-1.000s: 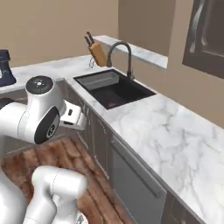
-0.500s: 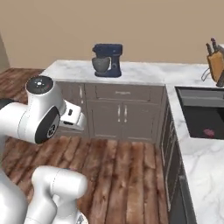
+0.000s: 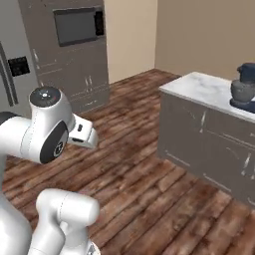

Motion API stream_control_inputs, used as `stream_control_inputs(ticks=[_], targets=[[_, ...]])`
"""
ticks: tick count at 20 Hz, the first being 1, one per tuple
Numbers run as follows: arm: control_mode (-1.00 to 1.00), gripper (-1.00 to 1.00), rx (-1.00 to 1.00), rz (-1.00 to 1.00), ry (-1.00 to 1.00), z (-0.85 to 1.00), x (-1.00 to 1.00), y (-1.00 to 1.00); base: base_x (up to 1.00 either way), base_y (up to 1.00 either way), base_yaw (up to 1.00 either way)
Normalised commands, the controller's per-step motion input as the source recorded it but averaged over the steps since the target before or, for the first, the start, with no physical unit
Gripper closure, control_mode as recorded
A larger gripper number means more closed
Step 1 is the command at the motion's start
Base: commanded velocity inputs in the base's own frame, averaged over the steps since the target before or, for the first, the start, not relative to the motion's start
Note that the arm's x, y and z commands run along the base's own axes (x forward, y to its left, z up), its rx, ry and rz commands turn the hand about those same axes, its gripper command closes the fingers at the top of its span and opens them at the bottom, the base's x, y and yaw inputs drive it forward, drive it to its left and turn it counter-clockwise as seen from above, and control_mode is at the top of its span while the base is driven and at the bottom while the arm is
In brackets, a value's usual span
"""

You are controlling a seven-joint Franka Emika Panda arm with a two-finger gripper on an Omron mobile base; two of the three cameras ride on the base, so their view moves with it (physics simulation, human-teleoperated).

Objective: Navigate to the microwave.

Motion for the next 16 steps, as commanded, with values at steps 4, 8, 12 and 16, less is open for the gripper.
stream_control_inputs(ticks=[4, 8, 12, 16], targets=[[1.00, -1.00, 0.00, 0.00, 0.00, 0.00, 0.00, 0.00, 0.44, 0.00, 1.00], [1.00, -1.00, 0.00, 0.00, 0.00, 0.00, 0.00, 0.00, 0.81, 0.00, 0.93], [1.00, -1.00, 0.00, 0.00, 0.00, 0.00, 0.00, 0.00, 0.76, 0.00, 0.94], [1.00, -1.00, 0.00, 0.00, 0.00, 0.00, 0.00, 0.00, 0.67, -0.01, 0.94]])
